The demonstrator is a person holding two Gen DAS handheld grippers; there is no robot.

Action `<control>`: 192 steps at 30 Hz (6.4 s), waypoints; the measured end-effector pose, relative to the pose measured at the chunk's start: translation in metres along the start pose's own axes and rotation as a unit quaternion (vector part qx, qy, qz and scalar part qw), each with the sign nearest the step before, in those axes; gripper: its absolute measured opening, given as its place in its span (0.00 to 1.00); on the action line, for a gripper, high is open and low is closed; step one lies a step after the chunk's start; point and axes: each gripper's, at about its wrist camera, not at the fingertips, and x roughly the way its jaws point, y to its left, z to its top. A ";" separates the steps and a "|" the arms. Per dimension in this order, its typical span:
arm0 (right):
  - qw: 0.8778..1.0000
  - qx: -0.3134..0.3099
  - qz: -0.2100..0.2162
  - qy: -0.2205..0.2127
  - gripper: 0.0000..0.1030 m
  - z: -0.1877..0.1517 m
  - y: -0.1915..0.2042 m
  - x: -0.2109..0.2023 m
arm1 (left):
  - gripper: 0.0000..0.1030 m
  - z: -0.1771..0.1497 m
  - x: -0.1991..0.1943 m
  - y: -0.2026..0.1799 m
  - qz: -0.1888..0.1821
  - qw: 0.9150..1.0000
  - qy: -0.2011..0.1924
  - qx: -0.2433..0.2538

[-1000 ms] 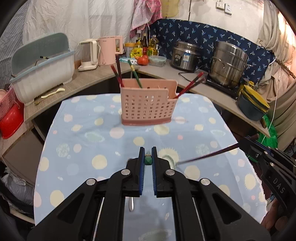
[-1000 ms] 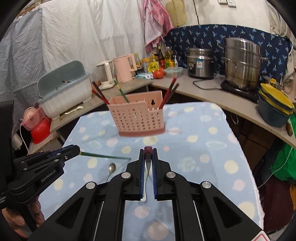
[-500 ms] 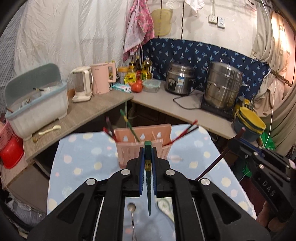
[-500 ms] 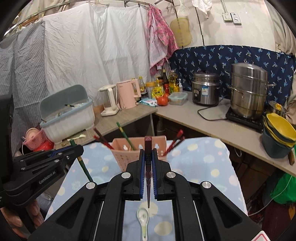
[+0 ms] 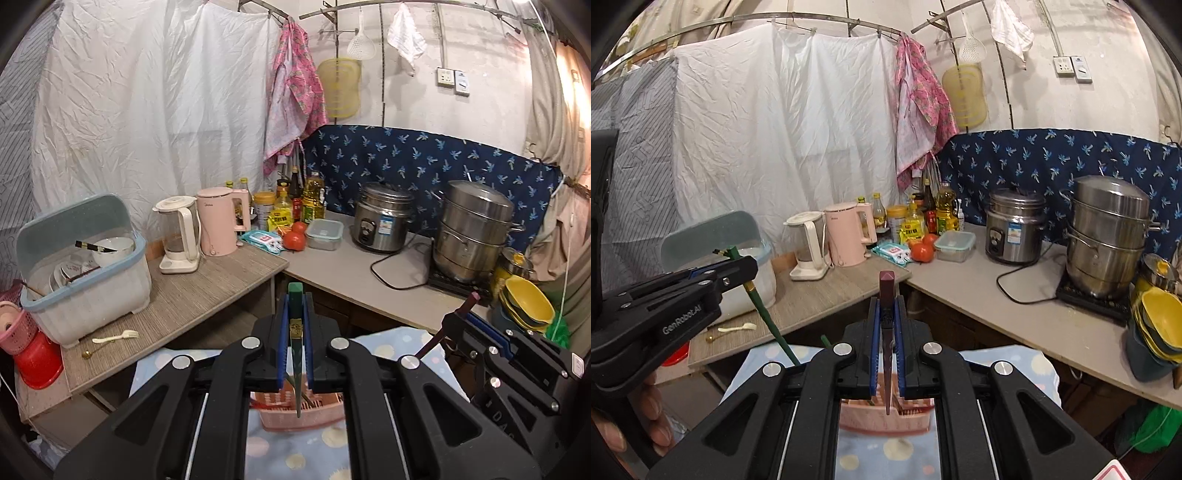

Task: Organize utensils
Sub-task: 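Carry both chopsticks up to the pink basket and lower them in, then open the left tool to release the green chopstick while the right tool releases the maroon one, then lower both open tools to the spoons on the cloth, then close the right tool on the white ceramic spoon while the left tool grips the silver spoon, then lift the white ceramic spoon with the right tool toward the pink basket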

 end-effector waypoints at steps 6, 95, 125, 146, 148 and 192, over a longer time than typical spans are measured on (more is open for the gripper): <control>1.000 0.001 0.008 0.011 0.07 0.002 0.006 0.037 | 0.06 0.007 0.033 0.015 0.022 1.000 0.007 -0.007; 0.961 0.022 -0.018 0.276 0.27 -0.332 0.018 0.009 | 0.51 -0.372 0.003 0.027 0.033 0.966 0.250 -0.049; 0.960 0.043 -0.011 0.276 0.12 -0.332 0.008 0.001 | 0.08 -0.385 0.007 0.018 -0.008 0.967 0.253 -0.040; 0.969 0.050 -0.008 0.242 0.11 -0.306 0.002 -0.022 | 0.00 -0.336 -0.022 0.025 -0.040 0.972 0.221 -0.069; 0.969 0.052 -0.008 0.240 0.11 -0.304 0.001 -0.022 | 0.00 -0.333 -0.022 0.026 -0.042 0.972 0.219 -0.069; 0.996 0.006 -0.038 0.075 0.07 -0.075 -0.025 0.039 | 0.00 -0.066 0.030 0.029 -0.004 0.991 0.135 0.006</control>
